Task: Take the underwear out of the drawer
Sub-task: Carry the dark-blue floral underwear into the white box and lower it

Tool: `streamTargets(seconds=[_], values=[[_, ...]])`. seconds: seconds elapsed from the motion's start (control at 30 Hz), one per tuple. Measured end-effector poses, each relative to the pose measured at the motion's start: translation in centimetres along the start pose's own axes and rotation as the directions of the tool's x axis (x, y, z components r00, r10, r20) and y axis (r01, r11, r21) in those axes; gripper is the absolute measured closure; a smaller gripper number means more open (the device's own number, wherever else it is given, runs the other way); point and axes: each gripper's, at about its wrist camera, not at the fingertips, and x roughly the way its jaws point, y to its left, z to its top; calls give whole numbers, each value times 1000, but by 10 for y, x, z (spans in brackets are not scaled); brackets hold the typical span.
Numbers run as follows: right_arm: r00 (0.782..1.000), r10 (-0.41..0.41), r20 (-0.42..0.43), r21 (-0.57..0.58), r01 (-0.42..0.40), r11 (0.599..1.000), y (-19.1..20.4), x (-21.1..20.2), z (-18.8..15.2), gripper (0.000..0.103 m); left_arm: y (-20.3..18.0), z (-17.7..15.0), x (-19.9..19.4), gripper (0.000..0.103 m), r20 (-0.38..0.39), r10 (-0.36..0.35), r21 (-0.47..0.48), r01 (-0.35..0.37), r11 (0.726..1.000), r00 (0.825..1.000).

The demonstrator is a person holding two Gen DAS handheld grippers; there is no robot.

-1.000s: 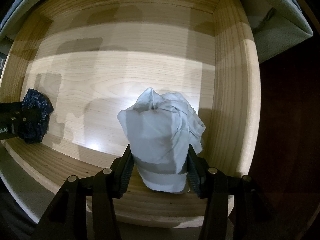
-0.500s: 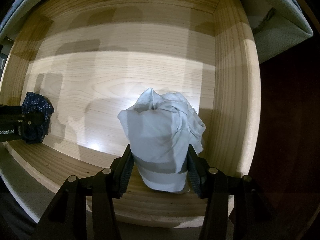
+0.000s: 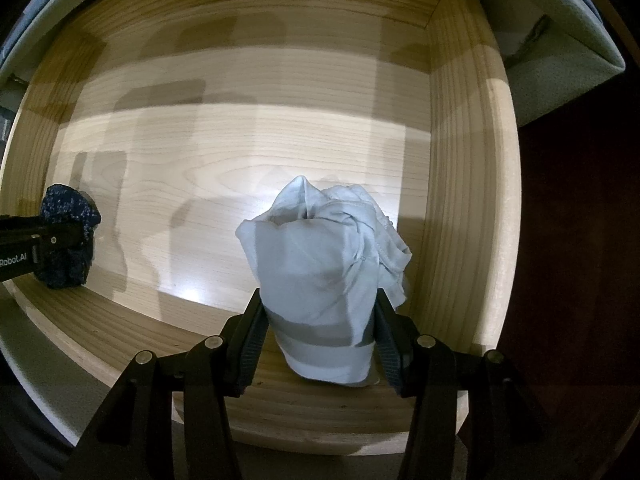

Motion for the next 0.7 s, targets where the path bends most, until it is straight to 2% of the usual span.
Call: streamTargets(seconds=[0.23, 0.4, 0.7], values=[[1000, 1, 1, 0, -1, 1000, -1, -1, 0, 55, -5, -6, -23, 71, 47, 12, 23, -13, 1000, 999], [1000, 1, 1, -1, -1, 1000, 0, -1, -1, 55, -4, -13, -46, 71, 89, -21, 35, 18, 999, 996], [1000, 1, 1, 1, -1, 1000, -2, 0, -2, 55, -1, -32, -111, 71, 225, -81, 88, 62, 994, 971]])
